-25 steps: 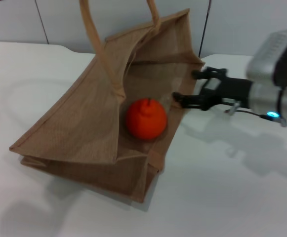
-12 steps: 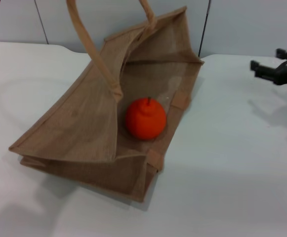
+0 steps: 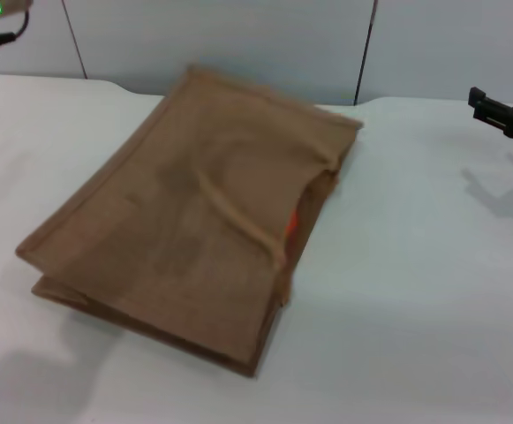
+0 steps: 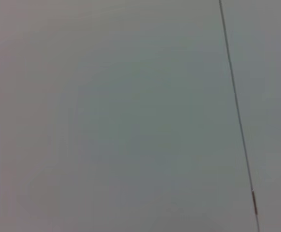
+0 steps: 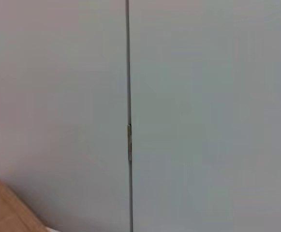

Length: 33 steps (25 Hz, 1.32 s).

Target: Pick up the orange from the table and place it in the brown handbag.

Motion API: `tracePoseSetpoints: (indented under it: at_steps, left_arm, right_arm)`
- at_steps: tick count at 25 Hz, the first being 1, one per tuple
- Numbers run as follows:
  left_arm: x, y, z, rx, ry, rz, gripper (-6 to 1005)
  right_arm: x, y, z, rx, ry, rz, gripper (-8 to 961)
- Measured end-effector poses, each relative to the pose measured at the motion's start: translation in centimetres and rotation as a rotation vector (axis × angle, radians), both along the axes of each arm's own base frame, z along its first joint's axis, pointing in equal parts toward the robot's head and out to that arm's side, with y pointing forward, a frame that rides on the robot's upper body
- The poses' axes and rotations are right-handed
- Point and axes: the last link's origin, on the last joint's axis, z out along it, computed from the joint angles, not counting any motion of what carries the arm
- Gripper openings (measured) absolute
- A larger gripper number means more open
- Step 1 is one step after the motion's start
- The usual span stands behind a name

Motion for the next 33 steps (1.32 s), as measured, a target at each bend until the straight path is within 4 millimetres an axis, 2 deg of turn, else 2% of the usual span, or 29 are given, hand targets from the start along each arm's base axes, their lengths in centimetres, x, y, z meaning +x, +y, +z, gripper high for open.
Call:
tracePoseSetpoints:
  at_steps: [3, 11, 12, 16, 22, 27, 31, 32, 33]
  left_arm:
    - [-0.8, 0.5, -0.8, 0.006, -0.009, 0.018, 241]
    - [-3.4, 0.7, -1.5, 0.141, -0.138, 0.042, 452]
    - [-4.6, 0.5, -2.3, 0.213, -0.145, 0.054, 478]
    - [-6.4, 0.3, -3.1, 0.324, -0.150, 0.091, 718]
    - [-8.6, -0.2, -4.5, 0.487, -0.163, 0.142, 872]
    - [-10.2, -1.1, -5.9, 0.586, -0.182, 0.163, 866]
    - [-10.9, -1.4, -7.4, 0.582, -0.195, 0.160, 860]
    - [-11.4, -1.6, -8.8, 0.549, -0.199, 0.139, 859]
    - [-11.5, -1.7, -9.0, 0.542, -0.195, 0.135, 859]
  right_arm:
    - [0.0, 0.0, -0.1, -0.002, -0.001, 0.001, 875]
    - [0.5, -0.5, -0.6, -0.007, 0.022, -0.012, 875]
    - [0.5, -0.6, -0.7, -0.003, 0.027, -0.011, 875]
    - [0.5, -1.5, -0.2, 0.062, 0.067, 0.044, 875]
    - [2.2, -3.9, 0.5, 0.233, 0.119, 0.113, 875]
    - [3.8, -5.6, 0.0, 0.316, 0.098, 0.096, 875]
    - [5.1, -6.6, -0.3, 0.345, 0.083, 0.045, 875]
    - [5.3, -6.7, -0.4, 0.344, 0.082, 0.038, 875]
    - [5.5, -6.9, -0.5, 0.341, 0.081, 0.031, 875]
